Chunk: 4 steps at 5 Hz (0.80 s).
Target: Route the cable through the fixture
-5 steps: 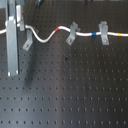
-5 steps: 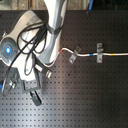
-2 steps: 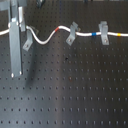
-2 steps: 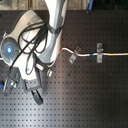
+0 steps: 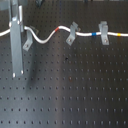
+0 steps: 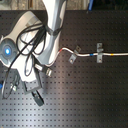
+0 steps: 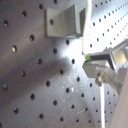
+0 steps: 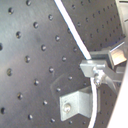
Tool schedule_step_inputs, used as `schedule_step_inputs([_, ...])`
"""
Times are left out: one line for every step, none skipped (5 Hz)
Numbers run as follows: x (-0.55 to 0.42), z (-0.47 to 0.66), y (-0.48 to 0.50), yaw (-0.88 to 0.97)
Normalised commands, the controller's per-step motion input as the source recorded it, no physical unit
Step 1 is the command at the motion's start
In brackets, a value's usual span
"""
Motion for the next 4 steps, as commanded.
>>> schedule_step_inputs([-0.421, 0.35, 0.401, -0.1])
schedule_step_inputs([-0.318, 0.06, 0.219, -0.04])
schedule_step_inputs([-0.178, -0.14, 0.167, 0.0])
schedule_step_inputs([-0.139, -0.22, 0.131, 0.12])
